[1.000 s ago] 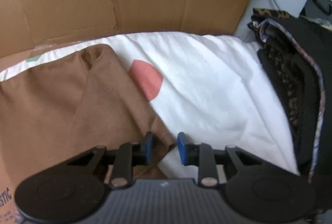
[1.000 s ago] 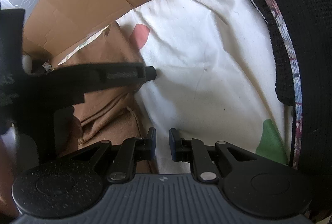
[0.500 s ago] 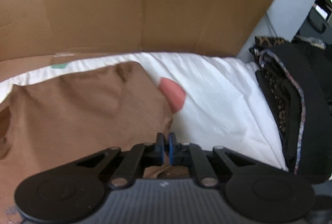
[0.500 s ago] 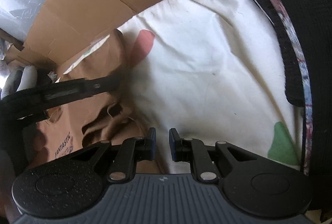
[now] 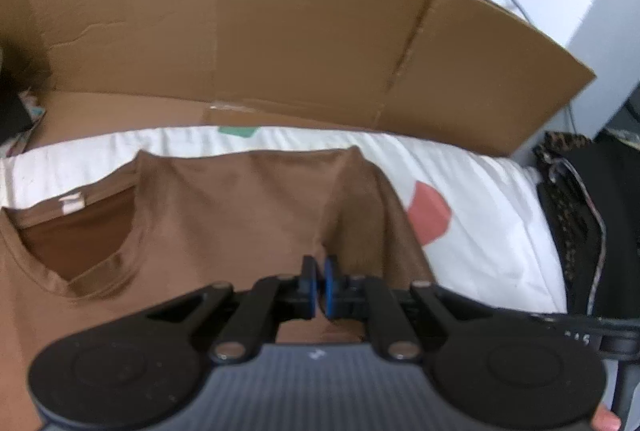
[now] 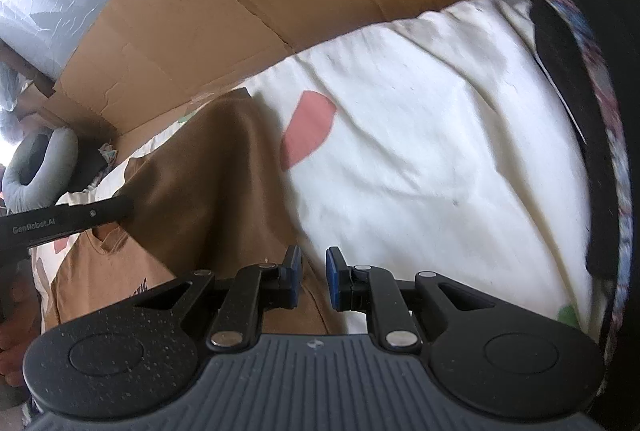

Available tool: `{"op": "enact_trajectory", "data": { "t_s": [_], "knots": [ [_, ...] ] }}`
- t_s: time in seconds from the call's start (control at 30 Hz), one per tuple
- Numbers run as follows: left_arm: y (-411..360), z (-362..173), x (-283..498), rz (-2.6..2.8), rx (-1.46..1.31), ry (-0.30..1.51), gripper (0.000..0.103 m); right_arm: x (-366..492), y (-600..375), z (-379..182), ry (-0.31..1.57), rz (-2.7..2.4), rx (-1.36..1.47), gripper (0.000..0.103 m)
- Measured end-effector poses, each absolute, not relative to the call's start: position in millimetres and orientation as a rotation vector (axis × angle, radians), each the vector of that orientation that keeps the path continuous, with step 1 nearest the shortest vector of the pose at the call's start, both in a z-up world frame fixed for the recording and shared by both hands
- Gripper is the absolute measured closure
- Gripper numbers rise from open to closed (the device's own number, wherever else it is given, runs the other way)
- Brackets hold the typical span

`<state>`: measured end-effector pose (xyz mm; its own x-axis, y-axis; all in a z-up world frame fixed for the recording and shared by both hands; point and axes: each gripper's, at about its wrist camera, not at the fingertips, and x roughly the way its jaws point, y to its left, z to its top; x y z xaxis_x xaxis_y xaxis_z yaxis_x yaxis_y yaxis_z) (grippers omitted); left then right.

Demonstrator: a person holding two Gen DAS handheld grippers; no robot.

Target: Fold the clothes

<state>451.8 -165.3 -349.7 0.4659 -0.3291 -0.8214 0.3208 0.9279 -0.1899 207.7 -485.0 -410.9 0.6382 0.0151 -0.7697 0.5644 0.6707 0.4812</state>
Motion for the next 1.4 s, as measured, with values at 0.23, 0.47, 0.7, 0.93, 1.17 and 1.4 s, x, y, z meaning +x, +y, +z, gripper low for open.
{"op": "enact_trajectory", "data": {
  "t_s": [0.23, 0.47, 0.7, 0.93, 1.17, 1.4],
  "knots": [
    [-143, -354, 461, -0.421, -0.06, 1.017, 0.098, 234, -484, -405, 0.844, -0.344, 0.707, 0.086],
    [-131, -367, 461, -0.48, -0.102, 1.033, 0.098, 287, -511, -392, 0.822, -0.338, 0.65, 0.086],
    [-119, -371, 457, -0.503, -0.173, 1.015, 0.098, 350, -523, -394, 0.853, -0.305, 0.545, 0.069],
    [-88, -372, 460, -0.472, -0.3, 0.996, 0.098, 397, -516, -407, 0.915, -0.249, 0.472, 0.069],
    [-76, -390, 461, -0.428, -0.336, 1.021, 0.098, 420, -493, -417, 0.976, -0.216, 0.343, 0.068],
    [-72, -402, 462, -0.402, -0.362, 1.041, 0.098, 430, -485, -420, 1.003, -0.212, 0.264, 0.069]
  ]
}}
